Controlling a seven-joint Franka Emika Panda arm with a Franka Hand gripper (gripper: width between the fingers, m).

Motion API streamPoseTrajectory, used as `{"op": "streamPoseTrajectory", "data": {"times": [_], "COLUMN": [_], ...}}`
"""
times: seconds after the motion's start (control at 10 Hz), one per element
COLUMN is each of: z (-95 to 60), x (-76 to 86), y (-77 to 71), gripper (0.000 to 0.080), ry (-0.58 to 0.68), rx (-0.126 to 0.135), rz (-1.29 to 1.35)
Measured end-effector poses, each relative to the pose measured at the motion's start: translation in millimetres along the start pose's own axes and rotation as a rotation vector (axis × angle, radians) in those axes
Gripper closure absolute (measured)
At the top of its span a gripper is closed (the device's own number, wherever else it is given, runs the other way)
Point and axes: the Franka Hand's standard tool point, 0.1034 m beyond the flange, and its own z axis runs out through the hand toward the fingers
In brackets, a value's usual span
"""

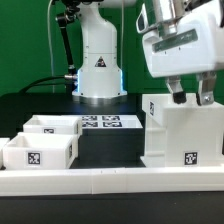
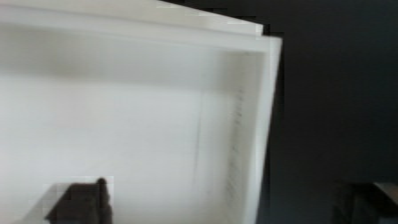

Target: Assemble drawer

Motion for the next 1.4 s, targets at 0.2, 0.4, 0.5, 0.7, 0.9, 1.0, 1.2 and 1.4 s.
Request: {"op": "streamPoseTrajectory", "data": {"times": [0.2, 0.4, 0.5, 0.7, 0.9, 1.0, 1.2, 1.4], "z": [-16.9, -19.3, -19.2, -18.9, -19.6, -21.6, -21.2, -21.0], "x": [-0.9, -5.6, -5.5, -5.5, 4.9, 18.0, 22.7, 24.0], "y": [10.8, 20.3, 19.6, 19.9, 35.8, 40.4, 42.6, 43.2], "gripper": [0.0151, 0.015, 0.015, 0.015, 0.015, 0.015, 0.015, 0.015], "ry": [-0.015, -0.059, -0.059, -0.059, -0.093, -0.095, -0.101, -0.107], "rx": [-0.014, -0.058, -0.057, -0.058, -0.127, -0.13, -0.131, -0.128], "rz": [-0.253, -0.45, -0.456, -0.489, -0.784, -0.914, -1.044, -1.13]}}
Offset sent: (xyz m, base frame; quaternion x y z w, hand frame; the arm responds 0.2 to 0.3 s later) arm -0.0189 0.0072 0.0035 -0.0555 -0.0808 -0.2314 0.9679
